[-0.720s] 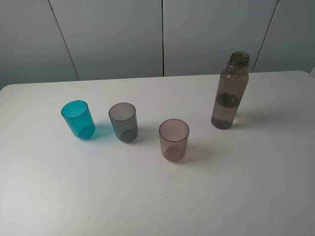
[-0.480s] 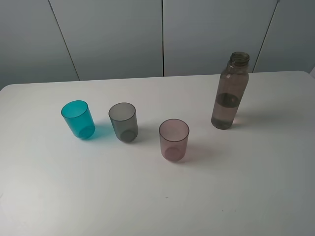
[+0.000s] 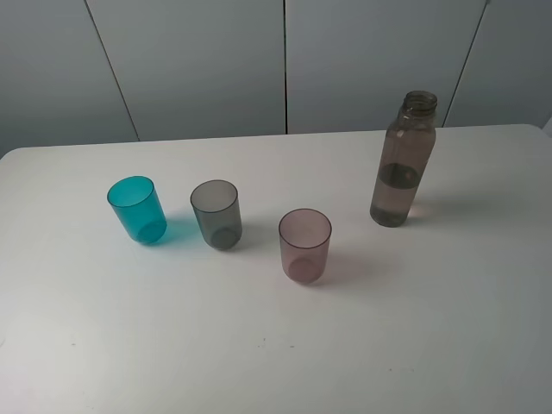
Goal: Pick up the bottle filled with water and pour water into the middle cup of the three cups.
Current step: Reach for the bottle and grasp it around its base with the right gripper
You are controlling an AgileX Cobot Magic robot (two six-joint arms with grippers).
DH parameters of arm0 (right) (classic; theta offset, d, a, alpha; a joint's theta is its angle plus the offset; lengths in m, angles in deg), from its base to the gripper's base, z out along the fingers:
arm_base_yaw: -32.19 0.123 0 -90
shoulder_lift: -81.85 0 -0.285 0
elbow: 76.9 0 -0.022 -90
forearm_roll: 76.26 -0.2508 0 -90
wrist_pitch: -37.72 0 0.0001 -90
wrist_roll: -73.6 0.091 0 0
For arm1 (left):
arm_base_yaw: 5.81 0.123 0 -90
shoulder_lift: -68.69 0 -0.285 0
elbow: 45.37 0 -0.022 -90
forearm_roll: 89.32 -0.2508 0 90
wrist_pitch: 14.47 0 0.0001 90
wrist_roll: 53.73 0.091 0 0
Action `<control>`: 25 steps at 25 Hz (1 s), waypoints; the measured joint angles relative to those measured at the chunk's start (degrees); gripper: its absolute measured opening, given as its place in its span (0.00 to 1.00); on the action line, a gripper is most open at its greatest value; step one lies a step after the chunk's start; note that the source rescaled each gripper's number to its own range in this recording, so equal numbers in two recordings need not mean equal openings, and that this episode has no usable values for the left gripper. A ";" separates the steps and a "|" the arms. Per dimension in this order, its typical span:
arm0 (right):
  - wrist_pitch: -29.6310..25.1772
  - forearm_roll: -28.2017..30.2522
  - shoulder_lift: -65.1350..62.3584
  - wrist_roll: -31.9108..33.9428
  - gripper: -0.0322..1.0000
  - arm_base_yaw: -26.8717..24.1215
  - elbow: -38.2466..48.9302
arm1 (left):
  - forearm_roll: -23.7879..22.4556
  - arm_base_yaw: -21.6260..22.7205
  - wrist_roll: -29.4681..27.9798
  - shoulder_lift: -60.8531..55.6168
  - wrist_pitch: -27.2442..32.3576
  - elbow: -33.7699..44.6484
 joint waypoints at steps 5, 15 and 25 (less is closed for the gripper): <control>0.00 0.00 0.00 0.00 1.00 0.00 0.00 | 0.00 0.00 0.00 0.00 0.00 0.00; 0.00 0.00 0.00 0.00 1.00 0.00 0.00 | 0.00 0.00 0.00 0.00 0.00 0.00; 0.00 0.00 0.00 0.00 1.00 0.00 0.00 | 0.00 0.00 0.00 0.00 0.00 0.00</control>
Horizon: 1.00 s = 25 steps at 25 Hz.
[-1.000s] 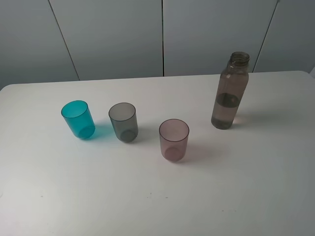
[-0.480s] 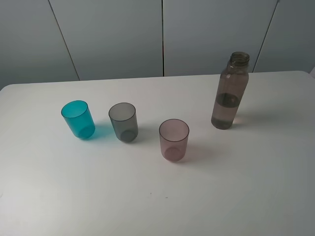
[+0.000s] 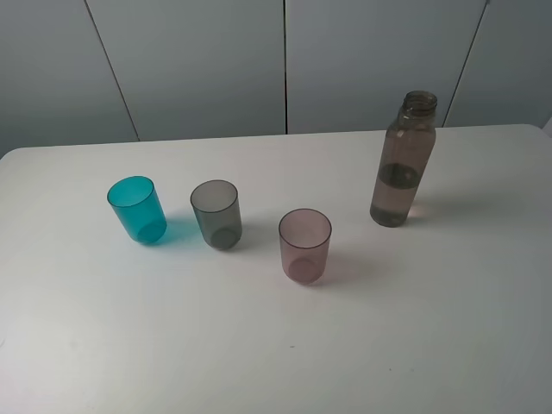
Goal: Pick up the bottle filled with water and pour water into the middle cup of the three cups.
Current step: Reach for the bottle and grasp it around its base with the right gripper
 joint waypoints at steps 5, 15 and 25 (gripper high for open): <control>0.00 0.00 0.00 0.00 1.00 0.00 0.00 | 0.00 0.00 0.11 0.00 0.00 0.00; 0.00 0.00 0.00 0.00 1.00 0.00 0.00 | 0.00 0.00 0.33 0.00 0.00 0.00; 0.00 -0.22 0.00 0.00 1.00 0.00 0.00 | 0.00 0.00 0.22 0.00 0.00 0.00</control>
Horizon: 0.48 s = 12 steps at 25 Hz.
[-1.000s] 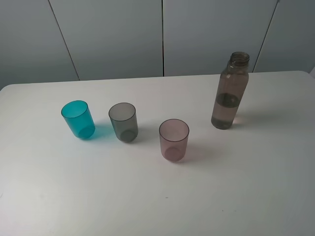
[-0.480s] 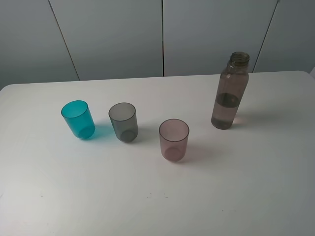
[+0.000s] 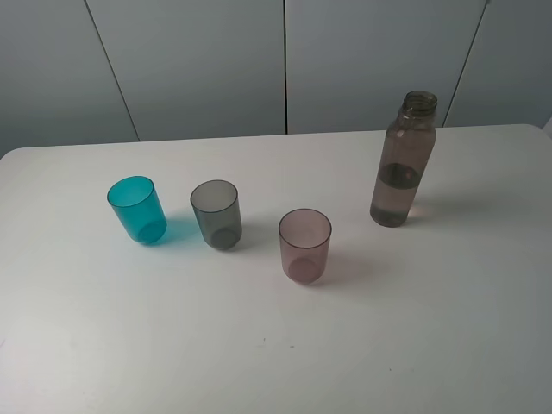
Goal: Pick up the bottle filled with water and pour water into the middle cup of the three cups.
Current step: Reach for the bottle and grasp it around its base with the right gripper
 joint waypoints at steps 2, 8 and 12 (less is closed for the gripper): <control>0.00 0.00 0.00 0.00 1.00 0.00 0.00 | 0.00 0.00 -0.11 0.00 0.00 0.00; 1.86 0.00 0.61 0.00 1.00 0.00 -1.10 | 0.00 0.00 -0.11 0.00 0.00 0.00; 5.07 0.00 5.77 0.00 1.00 0.00 -4.38 | 0.00 0.00 -0.11 0.00 0.00 0.00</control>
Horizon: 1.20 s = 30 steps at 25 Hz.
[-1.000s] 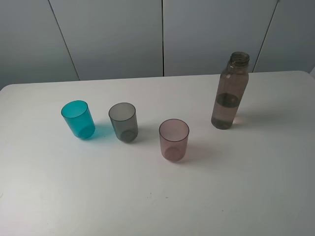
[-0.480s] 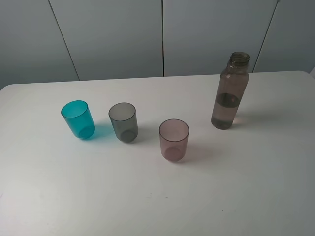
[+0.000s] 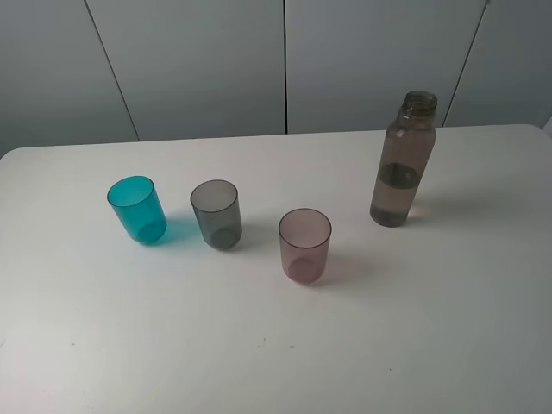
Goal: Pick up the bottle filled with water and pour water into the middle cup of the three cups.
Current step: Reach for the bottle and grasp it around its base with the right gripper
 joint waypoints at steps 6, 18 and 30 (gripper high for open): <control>5.36 -0.98 11.44 0.00 1.00 0.00 -4.41 | 0.00 0.00 0.00 0.00 0.00 0.00; 22.77 -7.06 31.06 0.00 1.00 0.25 -5.32 | 0.00 0.00 0.00 0.00 0.00 0.00; 28.82 -7.34 49.01 -0.12 1.00 12.39 -5.32 | 0.00 0.00 0.00 0.00 0.00 0.00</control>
